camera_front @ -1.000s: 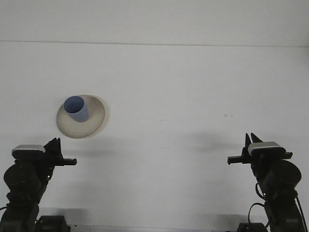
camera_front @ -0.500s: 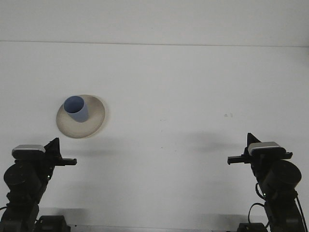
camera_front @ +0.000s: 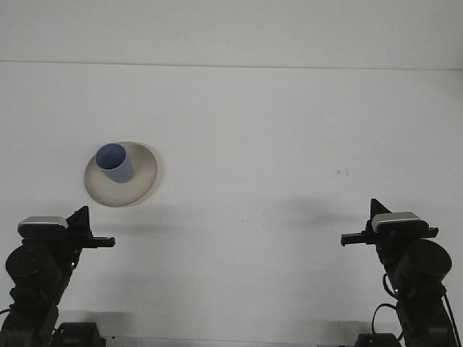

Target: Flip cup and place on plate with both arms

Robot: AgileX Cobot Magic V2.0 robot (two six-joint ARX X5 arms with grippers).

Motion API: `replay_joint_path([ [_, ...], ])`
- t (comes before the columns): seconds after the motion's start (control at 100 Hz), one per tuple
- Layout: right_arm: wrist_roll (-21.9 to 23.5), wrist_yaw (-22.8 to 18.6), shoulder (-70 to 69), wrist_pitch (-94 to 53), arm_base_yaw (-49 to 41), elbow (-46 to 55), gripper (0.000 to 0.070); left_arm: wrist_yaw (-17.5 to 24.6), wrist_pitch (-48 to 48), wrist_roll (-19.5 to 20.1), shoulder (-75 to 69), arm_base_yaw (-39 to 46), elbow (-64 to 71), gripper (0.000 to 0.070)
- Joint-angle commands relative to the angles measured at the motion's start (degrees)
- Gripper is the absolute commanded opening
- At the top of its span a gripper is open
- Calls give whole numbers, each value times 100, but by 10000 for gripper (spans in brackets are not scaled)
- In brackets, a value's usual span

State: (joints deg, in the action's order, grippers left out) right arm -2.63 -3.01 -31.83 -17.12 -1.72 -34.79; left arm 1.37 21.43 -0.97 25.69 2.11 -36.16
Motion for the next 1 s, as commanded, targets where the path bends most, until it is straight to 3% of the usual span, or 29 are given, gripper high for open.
replay_joint_path([
  [0.0, -20, 4, -9, 85, -9, -66, 0, -31, -55, 28, 4, 2, -68, 11],
  [0.42, -20, 4, -9, 85, -9, -66, 0, -26, -835, 179, -164, 4, 103, 11],
  [0.81, -20, 4, -9, 85, -9, -66, 0, 87, -2426, 179, -1506, 0, 1917, 11],
  [0.99, -20, 4, -9, 87, -9, -66, 0, 334, -2487, 157, -2157, 0, 2627, 11],
])
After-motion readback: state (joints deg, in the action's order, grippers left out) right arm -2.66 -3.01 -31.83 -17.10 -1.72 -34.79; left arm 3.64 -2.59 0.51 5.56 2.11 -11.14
